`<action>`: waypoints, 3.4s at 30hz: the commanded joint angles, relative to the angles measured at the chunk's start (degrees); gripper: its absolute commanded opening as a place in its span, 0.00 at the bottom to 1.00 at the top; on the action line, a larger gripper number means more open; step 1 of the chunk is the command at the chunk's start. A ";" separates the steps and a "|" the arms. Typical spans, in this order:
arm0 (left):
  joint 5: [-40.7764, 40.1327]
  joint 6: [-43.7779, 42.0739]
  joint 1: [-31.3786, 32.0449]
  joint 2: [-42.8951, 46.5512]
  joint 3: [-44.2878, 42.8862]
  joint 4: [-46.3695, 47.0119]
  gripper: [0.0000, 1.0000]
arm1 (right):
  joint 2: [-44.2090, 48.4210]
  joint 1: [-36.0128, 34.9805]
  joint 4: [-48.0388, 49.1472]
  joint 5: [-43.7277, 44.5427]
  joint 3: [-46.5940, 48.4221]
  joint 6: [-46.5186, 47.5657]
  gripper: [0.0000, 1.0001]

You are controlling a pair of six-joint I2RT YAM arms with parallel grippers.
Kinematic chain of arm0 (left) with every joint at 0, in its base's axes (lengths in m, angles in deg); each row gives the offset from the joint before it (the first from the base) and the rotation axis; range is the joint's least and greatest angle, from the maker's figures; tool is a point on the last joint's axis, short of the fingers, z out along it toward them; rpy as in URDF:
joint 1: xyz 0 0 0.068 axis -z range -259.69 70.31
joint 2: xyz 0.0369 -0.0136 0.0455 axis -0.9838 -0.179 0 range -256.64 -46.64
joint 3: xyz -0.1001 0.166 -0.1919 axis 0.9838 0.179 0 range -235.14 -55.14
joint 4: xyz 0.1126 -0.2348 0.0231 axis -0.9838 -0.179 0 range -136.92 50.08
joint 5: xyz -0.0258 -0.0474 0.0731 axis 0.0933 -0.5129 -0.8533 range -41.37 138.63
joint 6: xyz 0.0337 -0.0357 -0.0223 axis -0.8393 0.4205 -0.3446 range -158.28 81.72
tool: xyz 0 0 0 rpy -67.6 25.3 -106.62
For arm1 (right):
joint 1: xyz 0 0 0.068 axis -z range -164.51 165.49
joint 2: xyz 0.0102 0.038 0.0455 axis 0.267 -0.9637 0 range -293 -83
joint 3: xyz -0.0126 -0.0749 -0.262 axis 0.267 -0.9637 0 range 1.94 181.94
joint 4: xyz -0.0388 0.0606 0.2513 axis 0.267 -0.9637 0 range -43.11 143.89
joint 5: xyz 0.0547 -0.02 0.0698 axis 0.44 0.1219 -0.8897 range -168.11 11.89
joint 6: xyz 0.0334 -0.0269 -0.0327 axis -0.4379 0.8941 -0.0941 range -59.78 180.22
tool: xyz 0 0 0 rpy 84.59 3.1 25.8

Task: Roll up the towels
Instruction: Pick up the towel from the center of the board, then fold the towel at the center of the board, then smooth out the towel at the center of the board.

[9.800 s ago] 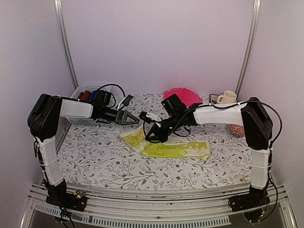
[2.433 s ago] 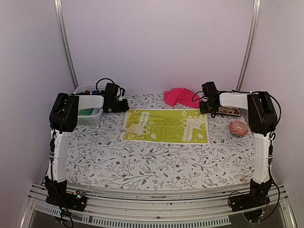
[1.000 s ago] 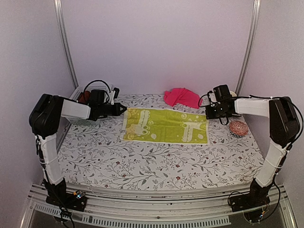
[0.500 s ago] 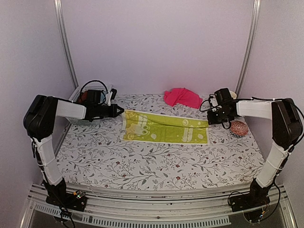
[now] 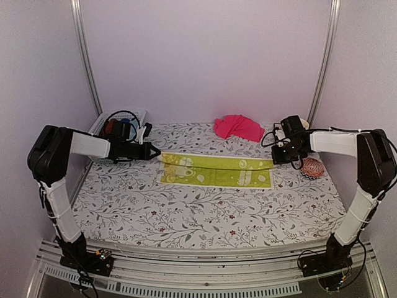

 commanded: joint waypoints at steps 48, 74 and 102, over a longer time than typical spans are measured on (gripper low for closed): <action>5.90 -1.14 -0.60 7.57 9.01 -7.22 0.27 | 0.31 -4.25 -3.26 1.57 -6.56 -2.93 0.16; 3.12 5.60 0.03 3.94 -7.40 -12.97 0.46 | 1.21 -4.10 -7.45 -3.09 7.35 -8.56 0.64; 0.14 7.08 5.44 -7.19 -3.41 -26.72 0.44 | -10.14 -3.63 -4.53 -11.19 0.35 -19.57 0.54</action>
